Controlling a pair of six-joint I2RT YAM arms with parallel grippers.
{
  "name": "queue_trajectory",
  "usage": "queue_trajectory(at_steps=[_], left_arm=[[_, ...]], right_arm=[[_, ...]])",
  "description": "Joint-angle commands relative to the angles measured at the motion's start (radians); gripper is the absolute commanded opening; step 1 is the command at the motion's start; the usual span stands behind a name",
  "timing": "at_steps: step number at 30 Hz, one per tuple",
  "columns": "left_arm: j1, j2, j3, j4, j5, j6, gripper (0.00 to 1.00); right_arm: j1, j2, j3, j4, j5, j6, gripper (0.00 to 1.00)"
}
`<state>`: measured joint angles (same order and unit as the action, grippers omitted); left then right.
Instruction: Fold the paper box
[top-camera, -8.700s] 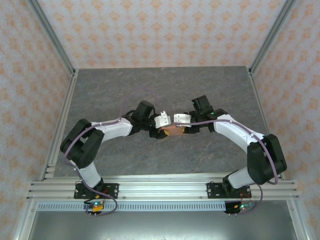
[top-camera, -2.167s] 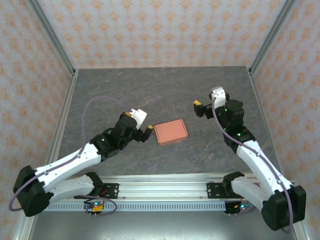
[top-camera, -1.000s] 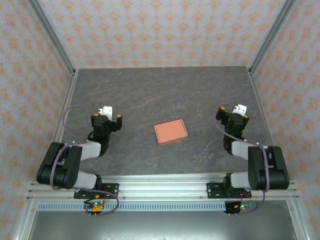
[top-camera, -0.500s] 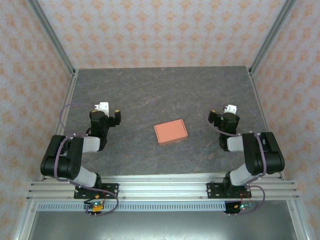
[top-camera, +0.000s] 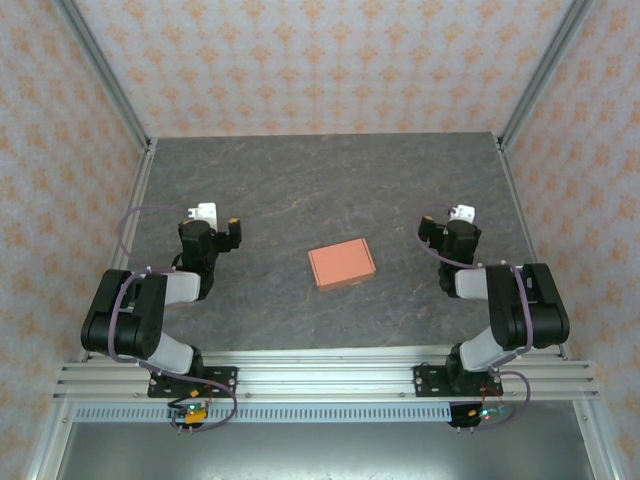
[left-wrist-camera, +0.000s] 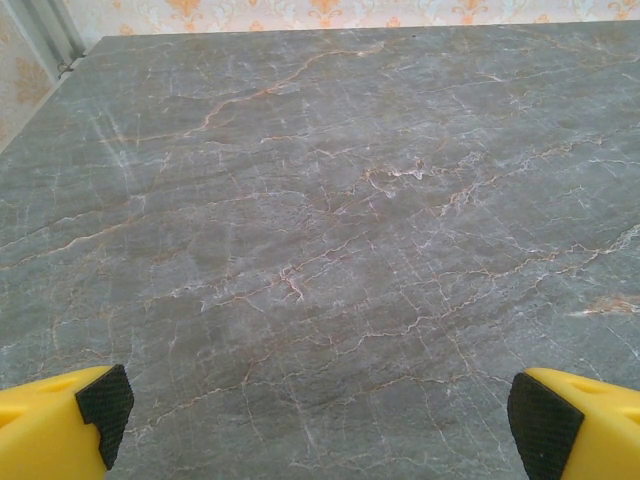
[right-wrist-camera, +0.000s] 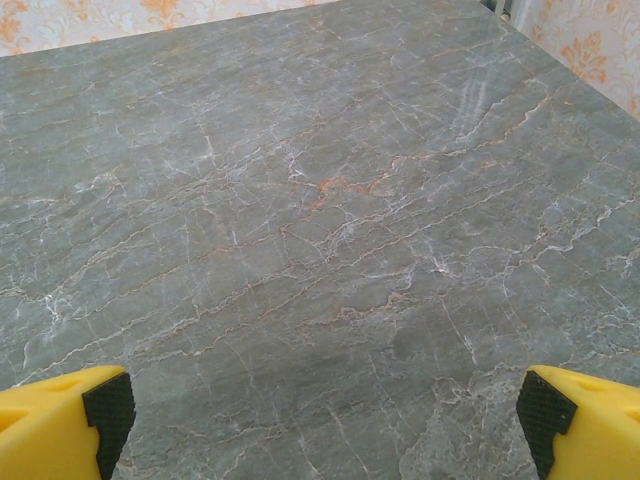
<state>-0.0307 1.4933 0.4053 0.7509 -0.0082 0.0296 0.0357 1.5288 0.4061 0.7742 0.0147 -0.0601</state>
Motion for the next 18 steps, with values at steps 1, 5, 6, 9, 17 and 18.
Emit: queue_trajectory(at_steps=[1, 5, 6, 9, 17, 18], left_arm=[[0.0, 0.006, 0.023, -0.008, -0.029, -0.011, 1.0], [-0.001, 0.006, 0.023, -0.008, -0.029, -0.01, 1.0], [0.0, 0.006, 0.023, -0.009, -0.028, -0.01, 1.0], [-0.001, 0.006, 0.023, -0.008, -0.029, -0.01, 1.0], [-0.001, 0.005, 0.024, -0.008, -0.029, -0.01, 1.0], [-0.001, 0.006, 0.023, -0.008, -0.029, -0.01, 1.0]], right_arm=[[-0.007, -0.009, 0.014, -0.005, 0.011, 0.005, 0.99], [-0.006, -0.009, 0.015, -0.005, 0.011, 0.004, 0.99], [-0.005, -0.009, 0.014, -0.006, 0.011, 0.004, 0.99], [-0.005, -0.012, 0.014, -0.008, -0.023, -0.013, 0.99], [-0.013, -0.009, 0.021, -0.018, -0.039, -0.008, 0.99], [-0.013, -0.011, 0.018, -0.015, -0.038, -0.007, 0.99]])
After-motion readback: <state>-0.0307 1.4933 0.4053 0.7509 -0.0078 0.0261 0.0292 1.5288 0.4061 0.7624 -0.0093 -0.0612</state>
